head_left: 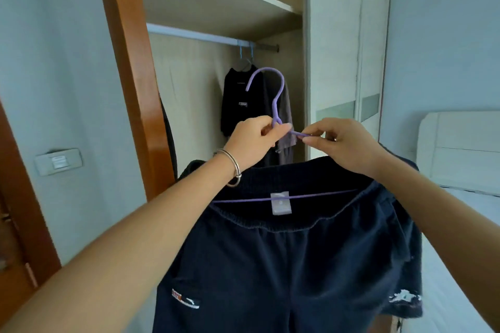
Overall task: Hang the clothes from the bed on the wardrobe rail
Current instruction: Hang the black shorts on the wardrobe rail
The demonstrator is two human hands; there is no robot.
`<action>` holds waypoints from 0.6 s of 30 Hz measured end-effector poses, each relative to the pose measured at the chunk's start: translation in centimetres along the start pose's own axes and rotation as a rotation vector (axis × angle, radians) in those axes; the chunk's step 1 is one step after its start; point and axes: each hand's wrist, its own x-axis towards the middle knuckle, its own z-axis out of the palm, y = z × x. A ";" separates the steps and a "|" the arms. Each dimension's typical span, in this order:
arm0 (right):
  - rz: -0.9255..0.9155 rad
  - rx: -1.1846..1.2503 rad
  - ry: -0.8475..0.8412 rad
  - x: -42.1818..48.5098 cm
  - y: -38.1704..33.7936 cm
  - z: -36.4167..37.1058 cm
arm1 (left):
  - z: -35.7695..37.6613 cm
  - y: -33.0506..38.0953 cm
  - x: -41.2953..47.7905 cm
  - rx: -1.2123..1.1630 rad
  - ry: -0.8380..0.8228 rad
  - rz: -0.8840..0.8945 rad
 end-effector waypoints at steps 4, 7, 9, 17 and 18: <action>0.167 -0.075 -0.131 0.2 0.1 -2.0 | 1.9 -1.1 2.1 -0.160 0.013 -0.024; 0.295 -0.109 -0.142 -0.4 2.6 -4.0 | 2.9 -2.9 3.6 -0.249 0.004 -0.040; 0.400 -0.123 -0.221 -1.4 4.8 -4.2 | 3.2 -4.1 4.6 -0.286 0.016 -0.054; 0.432 -0.174 -0.246 0.7 11.6 -1.3 | 6.2 -8.4 10.1 -0.311 0.004 -0.065; 0.414 -0.177 -0.226 1.8 12.2 -0.7 | 6.5 -9.3 11.0 -0.306 0.006 -0.069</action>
